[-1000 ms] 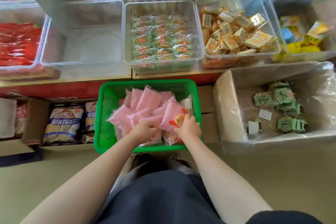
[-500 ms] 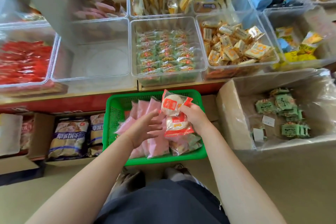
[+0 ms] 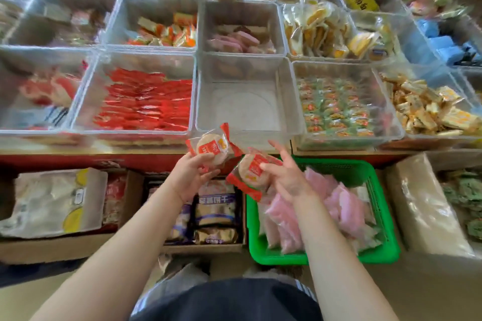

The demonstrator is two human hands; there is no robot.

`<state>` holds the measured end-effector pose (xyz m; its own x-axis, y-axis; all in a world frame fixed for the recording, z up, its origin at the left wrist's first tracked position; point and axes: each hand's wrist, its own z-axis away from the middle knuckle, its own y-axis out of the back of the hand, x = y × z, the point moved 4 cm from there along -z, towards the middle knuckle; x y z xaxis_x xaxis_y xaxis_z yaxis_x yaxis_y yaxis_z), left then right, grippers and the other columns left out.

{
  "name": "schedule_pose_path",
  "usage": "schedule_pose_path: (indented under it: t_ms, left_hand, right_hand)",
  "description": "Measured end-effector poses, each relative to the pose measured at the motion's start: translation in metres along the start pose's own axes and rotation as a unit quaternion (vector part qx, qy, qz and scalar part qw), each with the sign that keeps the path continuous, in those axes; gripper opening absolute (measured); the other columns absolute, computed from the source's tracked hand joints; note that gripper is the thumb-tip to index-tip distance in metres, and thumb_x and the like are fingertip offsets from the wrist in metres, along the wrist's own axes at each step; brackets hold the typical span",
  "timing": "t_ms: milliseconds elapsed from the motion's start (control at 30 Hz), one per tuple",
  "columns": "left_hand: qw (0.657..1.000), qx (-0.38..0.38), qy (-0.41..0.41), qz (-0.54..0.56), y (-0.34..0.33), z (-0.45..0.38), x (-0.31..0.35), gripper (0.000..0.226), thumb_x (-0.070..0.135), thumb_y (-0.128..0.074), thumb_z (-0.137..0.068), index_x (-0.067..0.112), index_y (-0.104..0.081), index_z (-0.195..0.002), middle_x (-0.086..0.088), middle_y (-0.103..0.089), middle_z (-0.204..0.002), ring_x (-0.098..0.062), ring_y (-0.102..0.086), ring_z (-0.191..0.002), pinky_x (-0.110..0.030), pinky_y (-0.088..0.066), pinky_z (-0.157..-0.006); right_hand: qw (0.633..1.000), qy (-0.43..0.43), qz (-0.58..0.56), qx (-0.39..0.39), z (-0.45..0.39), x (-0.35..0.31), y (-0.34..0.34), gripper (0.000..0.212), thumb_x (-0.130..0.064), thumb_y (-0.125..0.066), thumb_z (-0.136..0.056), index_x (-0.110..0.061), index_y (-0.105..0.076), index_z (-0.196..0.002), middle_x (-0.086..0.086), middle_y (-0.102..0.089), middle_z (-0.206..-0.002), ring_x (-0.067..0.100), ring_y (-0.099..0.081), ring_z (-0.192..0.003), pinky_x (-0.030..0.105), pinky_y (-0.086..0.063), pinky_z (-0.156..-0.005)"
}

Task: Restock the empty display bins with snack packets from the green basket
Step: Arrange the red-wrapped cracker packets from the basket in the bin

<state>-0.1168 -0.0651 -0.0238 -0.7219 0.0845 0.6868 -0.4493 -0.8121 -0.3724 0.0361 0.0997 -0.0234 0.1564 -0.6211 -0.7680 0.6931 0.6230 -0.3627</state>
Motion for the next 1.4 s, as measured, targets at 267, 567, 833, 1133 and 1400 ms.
schedule_pose_path:
  t_ms: [267,567,833,1133,1400]
  left_hand:
    - [1.000,-0.013,0.001,-0.011,0.129,-0.001,0.092,0.015,0.013,-0.062,-0.091,0.022,-0.063,-0.102,0.006,-0.067,-0.074,-0.004,-0.056,-0.053,-0.017,-0.037,-0.048]
    - [0.996,0.055,-0.063,-0.015,0.174,-0.045,0.154,0.024,0.005,-0.071,-0.083,0.010,-0.065,-0.106,-0.009,-0.073,-0.087,-0.020,-0.070,-0.071,-0.031,-0.057,-0.059]
    - [0.930,0.193,-0.190,-0.247,0.188,-0.104,0.213,0.031,0.018,-0.085,-0.072,0.011,-0.062,-0.091,-0.004,-0.069,-0.084,-0.021,-0.065,-0.075,-0.039,-0.054,-0.071]
    - [0.845,0.192,-0.269,-0.421,0.181,-0.165,0.229,0.033,0.032,-0.074,-0.085,0.009,-0.051,-0.093,-0.004,-0.062,-0.082,-0.023,-0.055,-0.075,-0.034,-0.038,-0.064]
    - [0.858,0.187,-0.256,-0.404,0.192,-0.189,0.222,0.030,0.030,-0.076,-0.083,0.011,-0.053,-0.091,0.004,-0.059,-0.079,-0.013,-0.051,-0.070,-0.019,-0.032,-0.058]
  right_hand:
    - [0.977,-0.023,-0.201,-0.063,-0.033,0.017,-0.162,0.031,-0.005,-0.061,-0.084,-0.024,-0.058,-0.108,0.006,-0.073,-0.108,0.019,-0.071,-0.091,0.041,-0.060,-0.076]
    - [0.974,-0.140,-0.092,-0.152,-0.056,0.036,-0.233,0.058,-0.001,-0.065,-0.088,-0.014,-0.046,-0.142,0.019,-0.056,-0.138,0.034,-0.055,-0.124,0.026,-0.056,-0.059]
    - [0.993,-0.020,0.105,0.042,-0.147,-0.004,-0.243,0.056,0.004,-0.075,-0.077,-0.001,-0.053,-0.128,0.011,-0.068,-0.108,0.020,-0.066,-0.087,0.023,-0.051,-0.063]
    - [0.684,0.348,0.609,0.199,-0.254,-0.087,-0.289,0.026,-0.013,-0.057,-0.092,-0.019,-0.069,-0.114,0.005,-0.069,-0.107,0.029,-0.057,-0.100,0.038,-0.044,-0.084]
    - [0.470,0.197,0.854,0.102,-0.299,-0.055,-0.306,0.028,-0.003,-0.043,-0.097,-0.011,-0.062,-0.115,0.012,-0.060,-0.117,0.034,-0.051,-0.112,0.041,-0.040,-0.096]
